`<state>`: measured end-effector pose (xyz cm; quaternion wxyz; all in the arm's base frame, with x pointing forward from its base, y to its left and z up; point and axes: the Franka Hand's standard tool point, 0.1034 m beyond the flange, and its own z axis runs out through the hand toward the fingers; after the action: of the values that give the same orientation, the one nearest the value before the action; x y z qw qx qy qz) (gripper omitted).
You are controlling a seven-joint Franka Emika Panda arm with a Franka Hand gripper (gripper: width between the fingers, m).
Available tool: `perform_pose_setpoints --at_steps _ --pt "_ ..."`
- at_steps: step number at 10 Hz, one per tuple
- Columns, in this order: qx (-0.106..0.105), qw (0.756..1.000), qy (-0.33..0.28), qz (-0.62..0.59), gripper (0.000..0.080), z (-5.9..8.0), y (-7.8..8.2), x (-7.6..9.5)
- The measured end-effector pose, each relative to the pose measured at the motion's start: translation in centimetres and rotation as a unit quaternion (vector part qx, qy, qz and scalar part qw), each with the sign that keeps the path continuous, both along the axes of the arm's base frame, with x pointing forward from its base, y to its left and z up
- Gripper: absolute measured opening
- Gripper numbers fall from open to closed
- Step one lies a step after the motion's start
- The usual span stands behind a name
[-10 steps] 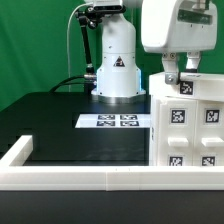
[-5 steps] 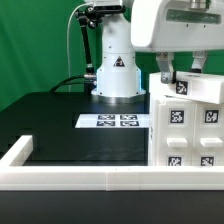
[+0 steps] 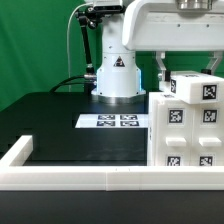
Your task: Assemble cabinet
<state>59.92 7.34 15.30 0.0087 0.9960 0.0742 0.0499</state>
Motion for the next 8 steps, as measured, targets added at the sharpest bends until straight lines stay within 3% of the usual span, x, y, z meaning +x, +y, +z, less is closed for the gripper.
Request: perform_pose_setpoints --at_steps 2,8 --pt "0.012 0.994 -0.006 -0.113 0.0564 0.03 0.39 -0.01" --pt "0.032 0.958 -0.009 -0.286 0.0564 0.16 0.82 0.09"
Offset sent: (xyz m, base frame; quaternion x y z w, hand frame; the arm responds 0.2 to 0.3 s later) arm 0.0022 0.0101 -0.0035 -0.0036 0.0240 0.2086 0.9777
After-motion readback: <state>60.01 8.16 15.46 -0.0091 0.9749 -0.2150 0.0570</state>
